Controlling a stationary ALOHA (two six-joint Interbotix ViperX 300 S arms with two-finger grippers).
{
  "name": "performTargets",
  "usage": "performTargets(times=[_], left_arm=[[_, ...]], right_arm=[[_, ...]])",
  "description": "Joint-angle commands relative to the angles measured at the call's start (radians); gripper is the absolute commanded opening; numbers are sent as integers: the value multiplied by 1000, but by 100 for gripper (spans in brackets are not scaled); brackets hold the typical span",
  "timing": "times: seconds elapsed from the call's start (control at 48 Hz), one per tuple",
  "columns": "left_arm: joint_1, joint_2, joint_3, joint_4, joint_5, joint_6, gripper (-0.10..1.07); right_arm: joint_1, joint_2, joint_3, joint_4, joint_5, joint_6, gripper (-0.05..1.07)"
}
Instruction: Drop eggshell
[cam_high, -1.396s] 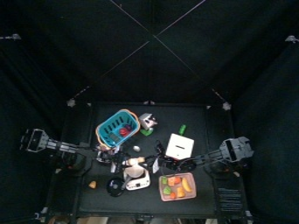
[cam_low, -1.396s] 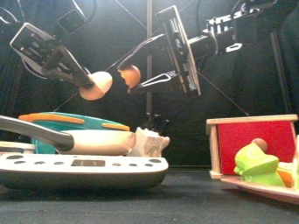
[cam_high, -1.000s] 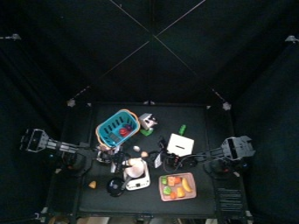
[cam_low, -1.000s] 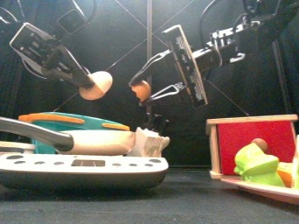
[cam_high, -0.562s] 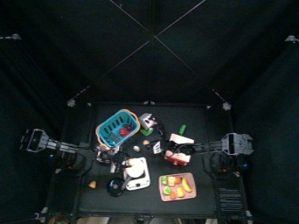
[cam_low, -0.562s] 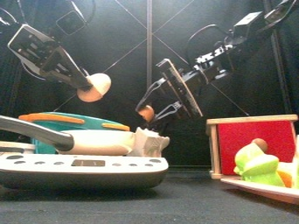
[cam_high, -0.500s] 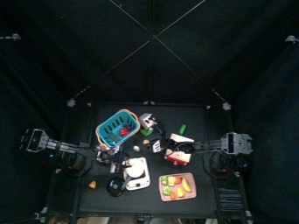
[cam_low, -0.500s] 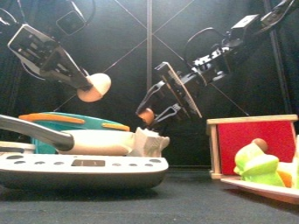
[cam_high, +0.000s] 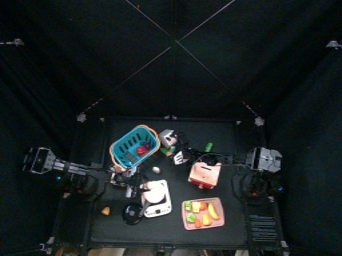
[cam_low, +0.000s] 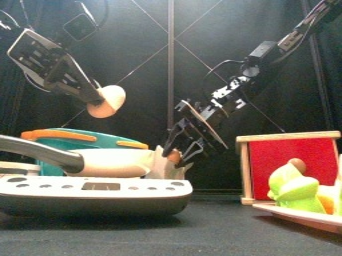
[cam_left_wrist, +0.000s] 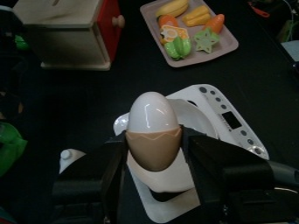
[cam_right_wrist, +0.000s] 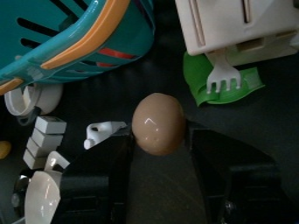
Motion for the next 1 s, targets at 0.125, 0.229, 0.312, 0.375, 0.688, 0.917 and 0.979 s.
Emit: performTargets(times=[0.125,0.229,0.312,0.375,0.688,0.917,0.979], left_arm=[[-2,-5,-11,-2,-8,0,68],[-2,-2,-9,-2,-8,2,68],[-2,-2,-9,-3,-8,2,68],[-2,-2,-9,-2,-8,2,68],[-2,-2,-9,-2,-8,2,68],[-2,-2,-11,-2,-8,0,68],[-2,-2,-9,-2,-8,0,68]], right_arm=[[-31,11,-44,-35,9,-3,71],[-40,18,-46,-38,8,-5,72],[-49,20,-46,-58,8,-3,72],[-55,20,-48,-75,6,-3,72],[-71,26,-51,-81,2,-2,83],[-71,29,-51,-80,2,-2,99],[-71,29,-51,-80,2,-2,100]])
